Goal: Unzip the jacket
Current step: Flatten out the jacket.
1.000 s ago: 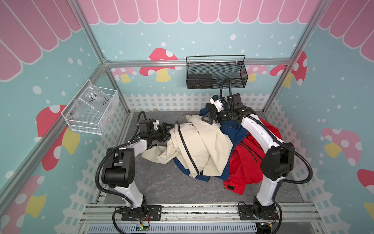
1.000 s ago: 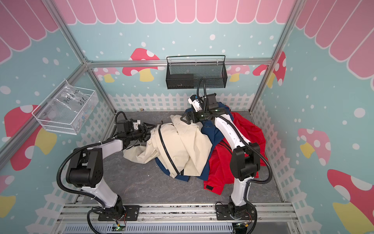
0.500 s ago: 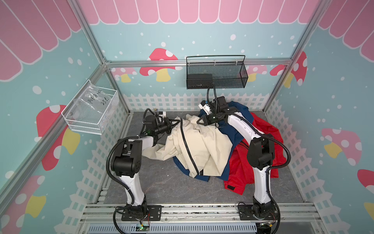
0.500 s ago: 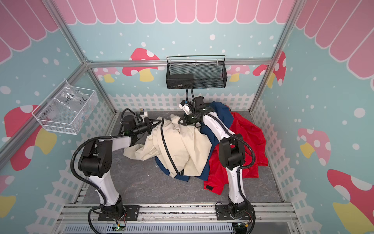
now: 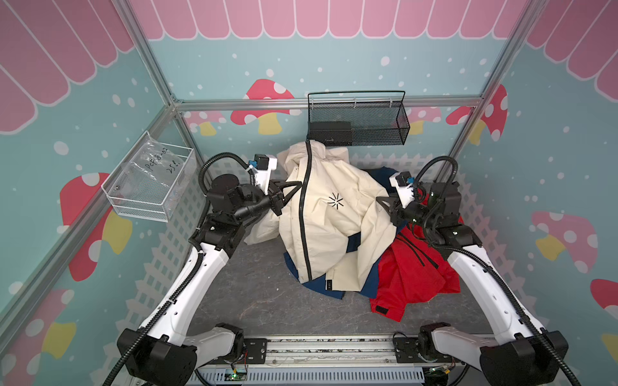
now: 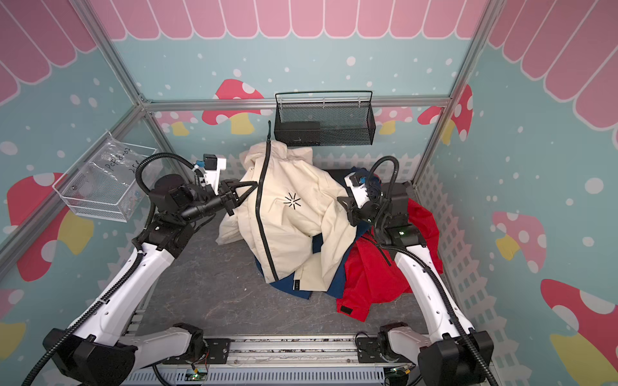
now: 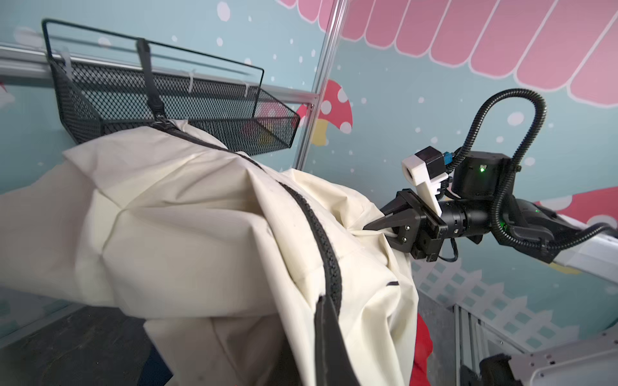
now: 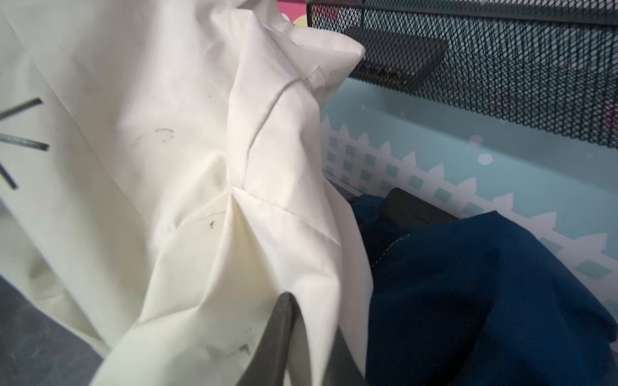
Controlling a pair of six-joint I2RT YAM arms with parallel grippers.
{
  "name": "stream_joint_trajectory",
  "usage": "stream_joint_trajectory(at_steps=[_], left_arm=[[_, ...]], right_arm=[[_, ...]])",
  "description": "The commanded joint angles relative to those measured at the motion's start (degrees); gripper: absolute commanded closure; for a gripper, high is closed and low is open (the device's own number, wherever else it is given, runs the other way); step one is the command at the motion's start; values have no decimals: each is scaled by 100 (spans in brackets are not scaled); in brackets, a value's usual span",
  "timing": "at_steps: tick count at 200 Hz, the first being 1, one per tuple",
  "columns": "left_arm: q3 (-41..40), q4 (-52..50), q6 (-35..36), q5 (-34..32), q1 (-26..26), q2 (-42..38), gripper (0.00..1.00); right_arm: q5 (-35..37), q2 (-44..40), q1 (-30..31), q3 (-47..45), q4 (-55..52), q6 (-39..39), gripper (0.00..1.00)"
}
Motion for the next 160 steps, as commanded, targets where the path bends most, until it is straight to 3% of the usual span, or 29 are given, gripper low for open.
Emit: stream_joint_trajectory(at_steps=[1, 22, 53, 60, 97, 121, 144, 160], left_arm=[[-669, 447, 1213, -66, -134, 62, 100], [-682, 184, 1988, -216, -236, 80, 100], [-771, 192, 3002, -180, -320, 129, 100], [-873, 279, 3397, -252, -369, 92, 100], [-1513, 1350, 4668, -423, -528, -69, 100], [-1627, 1781, 5125, -406, -550, -70, 100], [-1651, 1687, 6121, -327, -630, -107, 100], [-1646, 1886, 6155, -468, -686, -93, 100]], right_arm=[[104, 238, -87, -257, 256, 164, 40], [-241, 308, -139, 291, -243, 317, 27], [-1662, 895, -144, 1370, -829, 247, 13], [-2013, 1152, -124, 1636, -966, 279, 3], [-2258, 2113, 593, 2671, -1136, 754, 9], [-2413, 2355, 946, 2519, -379, 1945, 7], [-2249, 2524, 1295, 2381, -188, 2435, 5], [-2259, 2527, 1415, 2079, 140, 2767, 3]])
